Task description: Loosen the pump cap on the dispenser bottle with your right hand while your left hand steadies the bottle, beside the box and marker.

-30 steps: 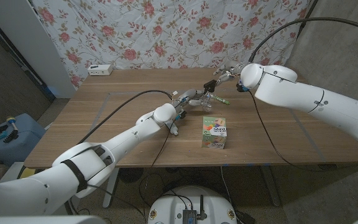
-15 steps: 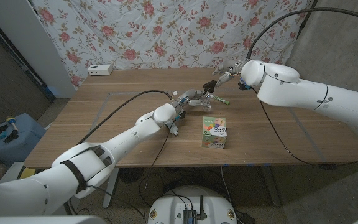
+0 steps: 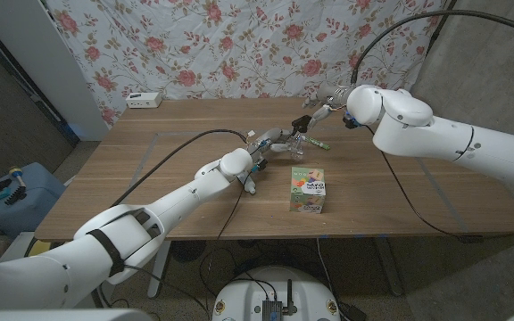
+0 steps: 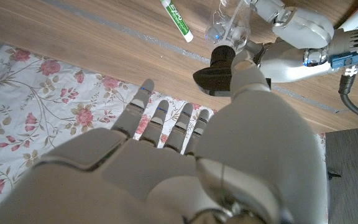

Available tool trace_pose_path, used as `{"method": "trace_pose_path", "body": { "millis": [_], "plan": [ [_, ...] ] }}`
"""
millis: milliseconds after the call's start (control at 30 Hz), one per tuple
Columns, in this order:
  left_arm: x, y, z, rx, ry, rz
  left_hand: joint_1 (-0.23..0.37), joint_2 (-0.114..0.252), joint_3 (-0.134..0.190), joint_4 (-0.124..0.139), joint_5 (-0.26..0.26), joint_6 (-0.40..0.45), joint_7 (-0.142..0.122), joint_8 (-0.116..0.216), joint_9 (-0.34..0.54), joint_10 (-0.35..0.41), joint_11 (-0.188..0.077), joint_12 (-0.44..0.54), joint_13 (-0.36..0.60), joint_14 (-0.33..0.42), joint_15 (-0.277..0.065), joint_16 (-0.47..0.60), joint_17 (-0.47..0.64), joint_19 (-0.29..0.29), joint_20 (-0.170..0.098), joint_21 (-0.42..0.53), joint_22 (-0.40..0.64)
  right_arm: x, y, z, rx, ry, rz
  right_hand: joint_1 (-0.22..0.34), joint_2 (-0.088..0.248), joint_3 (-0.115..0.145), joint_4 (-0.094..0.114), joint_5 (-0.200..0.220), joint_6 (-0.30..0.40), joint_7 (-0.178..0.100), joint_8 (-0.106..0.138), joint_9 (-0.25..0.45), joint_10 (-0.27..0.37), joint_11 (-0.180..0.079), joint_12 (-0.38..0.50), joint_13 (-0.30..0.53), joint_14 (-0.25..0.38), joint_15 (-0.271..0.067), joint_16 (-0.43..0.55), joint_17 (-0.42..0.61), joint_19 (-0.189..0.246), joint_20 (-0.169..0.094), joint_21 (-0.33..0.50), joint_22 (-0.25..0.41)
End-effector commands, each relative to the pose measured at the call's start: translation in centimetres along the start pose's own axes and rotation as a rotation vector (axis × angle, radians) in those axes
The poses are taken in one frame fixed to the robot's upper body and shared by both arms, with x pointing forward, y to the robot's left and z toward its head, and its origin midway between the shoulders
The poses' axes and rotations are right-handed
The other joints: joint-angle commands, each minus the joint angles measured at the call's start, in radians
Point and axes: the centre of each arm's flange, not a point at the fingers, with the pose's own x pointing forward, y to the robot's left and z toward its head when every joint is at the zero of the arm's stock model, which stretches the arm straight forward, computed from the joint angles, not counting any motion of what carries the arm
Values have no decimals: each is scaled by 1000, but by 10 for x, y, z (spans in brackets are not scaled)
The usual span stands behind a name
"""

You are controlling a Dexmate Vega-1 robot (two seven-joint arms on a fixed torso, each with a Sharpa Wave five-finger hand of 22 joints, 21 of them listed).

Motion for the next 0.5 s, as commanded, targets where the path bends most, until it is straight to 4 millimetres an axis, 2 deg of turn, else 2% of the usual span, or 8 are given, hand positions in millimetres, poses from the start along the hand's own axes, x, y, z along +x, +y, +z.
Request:
{"method": "trace_pose_path", "body": {
  "millis": [33,300,433,500],
  "plan": [
    [3,2,0,-1,1,-6,-80,133,67,62,3,74,-21,5,2,57,-52,4,214,16,-93,4,4,4,-69,2,3,6,1,-2,-88,-55,4,0,-13,-7,-2,14,7,1,10,2,20,-16,11,4,12,-47,2,3,7,-10,4,3],
    [8,4,2,6,-3,-16,-79,131,67,60,3,76,-22,5,2,59,-54,4,215,17,-94,3,4,4,-70,2,3,15,-3,-3,-139,-69,35,0,-19,-6,-3,26,29,-6,21,2,43,-23,15,4,19,-60,3,4,8,-17,4,3],
    [9,4,3,10,-5,-17,-79,131,67,60,3,75,-23,4,2,59,-55,4,215,15,-95,3,4,4,-70,2,3,19,-5,-3,-158,-74,48,7,-16,0,-6,28,45,-11,28,4,54,-15,17,5,21,-63,3,5,6,-18,3,3],
    [9,4,4,12,-6,-18,-79,131,67,61,3,76,-23,5,2,58,-54,3,215,16,-95,3,4,4,-70,2,3,21,-6,-3,-163,-76,51,11,-17,4,-7,27,49,-3,30,4,68,-12,21,7,23,-65,3,5,4,-18,2,3]
  ]
}}
